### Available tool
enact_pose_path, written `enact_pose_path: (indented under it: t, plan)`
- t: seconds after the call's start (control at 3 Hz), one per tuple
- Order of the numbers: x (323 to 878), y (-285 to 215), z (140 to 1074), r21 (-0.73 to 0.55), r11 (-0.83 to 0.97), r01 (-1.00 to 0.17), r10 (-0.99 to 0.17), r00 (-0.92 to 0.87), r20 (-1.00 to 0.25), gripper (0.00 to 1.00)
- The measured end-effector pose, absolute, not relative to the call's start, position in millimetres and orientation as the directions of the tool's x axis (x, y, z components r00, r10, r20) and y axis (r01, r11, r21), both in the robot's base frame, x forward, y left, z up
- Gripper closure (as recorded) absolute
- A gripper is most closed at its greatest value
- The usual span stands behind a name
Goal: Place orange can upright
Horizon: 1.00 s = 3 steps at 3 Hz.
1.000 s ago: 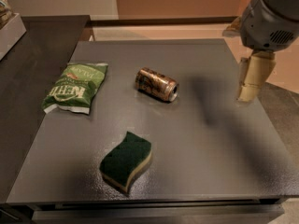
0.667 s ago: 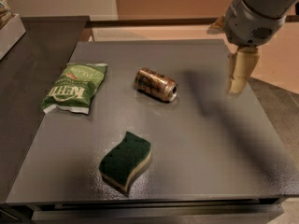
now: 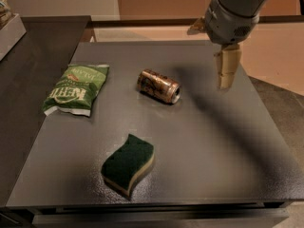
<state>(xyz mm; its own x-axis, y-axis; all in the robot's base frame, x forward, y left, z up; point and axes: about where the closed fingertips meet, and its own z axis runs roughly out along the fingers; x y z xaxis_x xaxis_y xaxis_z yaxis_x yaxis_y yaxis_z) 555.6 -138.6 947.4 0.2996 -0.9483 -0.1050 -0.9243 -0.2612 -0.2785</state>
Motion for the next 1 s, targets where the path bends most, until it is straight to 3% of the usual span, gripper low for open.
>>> enact_pose_path:
  t: [1.0]
  plan:
    - [577,-110,943,-0.296,-0.580,-0.759,-0.791,0.612,-0.021,0.00]
